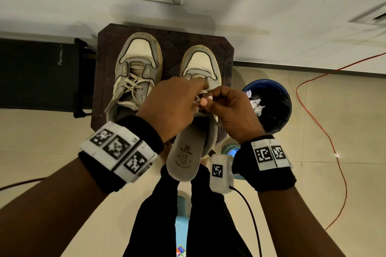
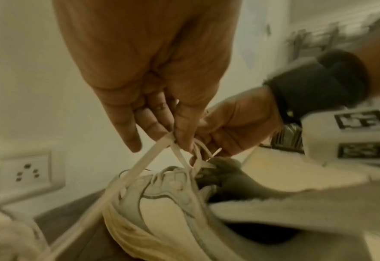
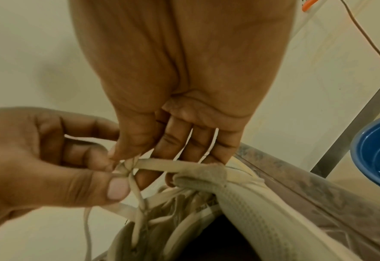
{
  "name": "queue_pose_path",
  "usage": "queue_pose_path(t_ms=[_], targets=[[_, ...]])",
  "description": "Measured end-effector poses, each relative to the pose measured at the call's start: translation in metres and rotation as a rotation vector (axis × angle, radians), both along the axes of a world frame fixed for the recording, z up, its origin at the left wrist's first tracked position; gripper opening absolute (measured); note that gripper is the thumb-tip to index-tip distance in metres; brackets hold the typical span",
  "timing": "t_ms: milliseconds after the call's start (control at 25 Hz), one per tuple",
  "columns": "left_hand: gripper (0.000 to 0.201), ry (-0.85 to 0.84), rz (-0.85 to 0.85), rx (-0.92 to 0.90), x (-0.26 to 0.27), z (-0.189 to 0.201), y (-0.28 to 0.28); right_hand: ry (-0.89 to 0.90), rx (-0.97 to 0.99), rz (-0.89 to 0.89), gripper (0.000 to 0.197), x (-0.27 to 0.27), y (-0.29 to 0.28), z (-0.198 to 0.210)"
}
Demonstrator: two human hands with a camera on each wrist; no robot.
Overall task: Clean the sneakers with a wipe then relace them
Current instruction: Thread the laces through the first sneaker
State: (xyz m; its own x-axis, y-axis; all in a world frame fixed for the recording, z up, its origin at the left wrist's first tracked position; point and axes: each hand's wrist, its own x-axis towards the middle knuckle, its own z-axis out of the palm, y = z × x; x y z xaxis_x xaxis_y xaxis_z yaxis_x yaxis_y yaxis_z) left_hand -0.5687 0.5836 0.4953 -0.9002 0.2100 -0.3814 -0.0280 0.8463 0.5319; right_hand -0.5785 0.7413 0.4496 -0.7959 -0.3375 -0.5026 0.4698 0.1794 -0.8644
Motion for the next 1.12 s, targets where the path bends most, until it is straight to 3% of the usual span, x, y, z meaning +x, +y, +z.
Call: queue_pose_path(t_ms=[120, 240, 360, 440, 520, 680, 880, 1000, 1120], targets=[[0.04, 0.008, -0.272, -0.292, -0.001, 0.004, 0.008, 0.018, -0.012, 0.012, 0.005, -0.001, 0.0, -0.001], [0.022, -0.058, -0.282, -0.392, 0.002, 0.004, 0.01, 0.044, -0.003, 0.041, 0.008, 0.0, -0.001, 0.001], [0.016, -0.118, -0.176, -0.38, -0.001, 0.006, 0.007, 0.05, 0.017, 0.056, 0.01, -0.001, -0.001, 0.002], [0.024, -0.132, -0.109, -0.321, -0.004, 0.007, 0.004, 0.064, 0.026, 0.068, 0.011, -0.001, 0.001, 0.0], [0.032, -0.162, -0.022, -0.19, -0.005, 0.008, -0.002, 0.088, 0.055, 0.075, 0.011, 0.0, 0.002, -0.001], [0.017, -0.311, 0.182, 0.171, -0.006, 0.009, -0.018, 0.097, 0.079, 0.079, 0.012, 0.0, 0.001, 0.001], [0.016, -0.374, 0.478, 0.326, -0.003, 0.004, -0.024, 0.143, 0.114, 0.064, 0.01, 0.002, -0.002, 0.002], [0.012, -0.404, 0.654, 0.366, 0.001, -0.002, -0.027, 0.179, 0.205, 0.05, 0.007, 0.003, 0.003, -0.001], [0.015, -0.32, 0.56, 0.133, 0.009, -0.011, -0.04, 0.181, 0.392, 0.007, 0.005, 0.006, 0.018, -0.012]])
